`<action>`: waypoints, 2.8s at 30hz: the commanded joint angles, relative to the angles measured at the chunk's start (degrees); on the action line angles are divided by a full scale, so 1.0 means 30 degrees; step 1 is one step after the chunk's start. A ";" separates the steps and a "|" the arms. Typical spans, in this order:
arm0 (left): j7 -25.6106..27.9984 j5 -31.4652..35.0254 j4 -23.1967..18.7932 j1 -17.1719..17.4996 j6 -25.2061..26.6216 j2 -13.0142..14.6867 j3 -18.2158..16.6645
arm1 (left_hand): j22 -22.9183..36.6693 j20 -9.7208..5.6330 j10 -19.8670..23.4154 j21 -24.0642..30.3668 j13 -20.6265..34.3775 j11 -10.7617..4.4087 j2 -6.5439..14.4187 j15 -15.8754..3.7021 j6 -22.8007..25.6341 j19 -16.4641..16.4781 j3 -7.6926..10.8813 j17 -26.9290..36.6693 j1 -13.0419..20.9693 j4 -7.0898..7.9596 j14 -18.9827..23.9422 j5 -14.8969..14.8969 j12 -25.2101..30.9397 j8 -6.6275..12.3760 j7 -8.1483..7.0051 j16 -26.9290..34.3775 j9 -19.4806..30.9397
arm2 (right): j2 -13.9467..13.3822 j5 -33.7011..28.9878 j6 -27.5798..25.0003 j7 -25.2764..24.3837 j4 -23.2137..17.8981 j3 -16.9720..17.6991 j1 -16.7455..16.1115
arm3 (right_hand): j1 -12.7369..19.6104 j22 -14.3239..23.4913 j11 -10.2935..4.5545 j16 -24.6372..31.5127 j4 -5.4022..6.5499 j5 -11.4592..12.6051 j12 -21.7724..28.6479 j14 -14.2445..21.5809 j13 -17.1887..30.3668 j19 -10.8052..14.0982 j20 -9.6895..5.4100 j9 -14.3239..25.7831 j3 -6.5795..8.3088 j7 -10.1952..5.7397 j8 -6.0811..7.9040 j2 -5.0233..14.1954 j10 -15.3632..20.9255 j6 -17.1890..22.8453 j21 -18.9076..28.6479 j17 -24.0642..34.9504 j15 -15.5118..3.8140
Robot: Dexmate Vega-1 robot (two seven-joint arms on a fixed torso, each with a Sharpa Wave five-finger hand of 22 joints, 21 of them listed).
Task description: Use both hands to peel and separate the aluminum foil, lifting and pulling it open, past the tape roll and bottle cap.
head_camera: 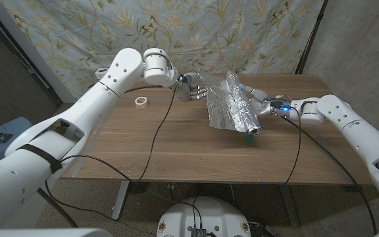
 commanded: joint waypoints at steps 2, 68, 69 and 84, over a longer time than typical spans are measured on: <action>0.0029 -0.0302 0.0300 -0.0069 0.0014 0.0107 0.0046 | 0.0048 -0.0095 0.1912 0.0135 0.0071 -0.2026 -0.0030 -0.0135 0.0003 -0.0074 0.0041 0.0106 0.0151 0.0075 0.0082 -0.0017 0.0034 -0.0051 0.0018 -0.0011 0.0027 | 0.0072 -0.0128 -0.0239 0.0055 0.0271 -0.0086 0.0142 | -0.0410 -0.0003 0.0075 -0.0075 0.0102 0.0166 -0.0040 -0.0052 0.0059 0.0000 0.0086 -0.0012 -0.0146 0.0115 0.0006 -0.0038 -0.0161 -0.0346 -0.0093 -0.0050 0.0137; -0.0223 -0.1674 -0.0579 0.0207 -0.0451 0.2026 -0.0793 | 0.0004 -0.0284 0.1935 0.0744 0.0026 -0.2041 -0.0120 -0.0285 0.0053 -0.0168 0.0158 0.0395 0.0298 0.0067 0.0274 -0.0102 0.0015 -0.0023 0.0000 -0.0077 -0.0228 | 0.0880 -0.0665 -0.0449 -0.0306 0.1465 0.0022 0.0919 | -0.3561 0.0004 0.0694 -0.0728 0.1343 0.1331 -0.0495 -0.0511 0.0414 0.0041 0.0403 -0.0582 -0.1629 0.0694 -0.0053 -0.0699 -0.1226 -0.2871 -0.0742 -0.0146 0.0734; -0.0224 -0.1699 -0.0621 0.0222 -0.0476 0.2080 -0.0808 | 0.0004 -0.0285 0.1954 0.0751 0.0001 -0.2035 -0.0114 -0.0248 0.0043 -0.0179 0.0158 0.0443 0.0305 0.0067 0.0289 -0.0105 0.0007 -0.0025 0.0002 -0.0046 -0.0226 | 0.0882 -0.0670 -0.0463 -0.0312 0.1477 0.0013 0.0931 | -0.3569 0.0004 0.0681 -0.0740 0.1346 0.1344 -0.0499 -0.0533 0.0417 0.0039 0.0387 -0.0590 -0.1633 0.0678 -0.0044 -0.0694 -0.1233 -0.2875 -0.0751 -0.0145 0.0739; -0.0252 -0.2031 -0.1188 0.0454 -0.0863 0.2669 -0.0904 | 0.0002 -0.0337 0.1910 0.0860 0.0060 -0.2052 -0.0164 -0.0319 0.0081 -0.0202 0.0181 0.0525 0.0327 0.0060 0.0296 -0.0107 0.0016 -0.0013 -0.0015 -0.0051 -0.0246 | 0.0934 -0.0680 -0.0353 -0.0384 0.1485 0.0051 0.0888 | -0.3641 0.0006 0.0714 -0.0781 0.1377 0.1505 -0.0512 -0.0548 0.0462 0.0117 0.0364 -0.0695 -0.1675 0.0663 0.0052 -0.0616 -0.1242 -0.2903 -0.0815 -0.0138 0.0748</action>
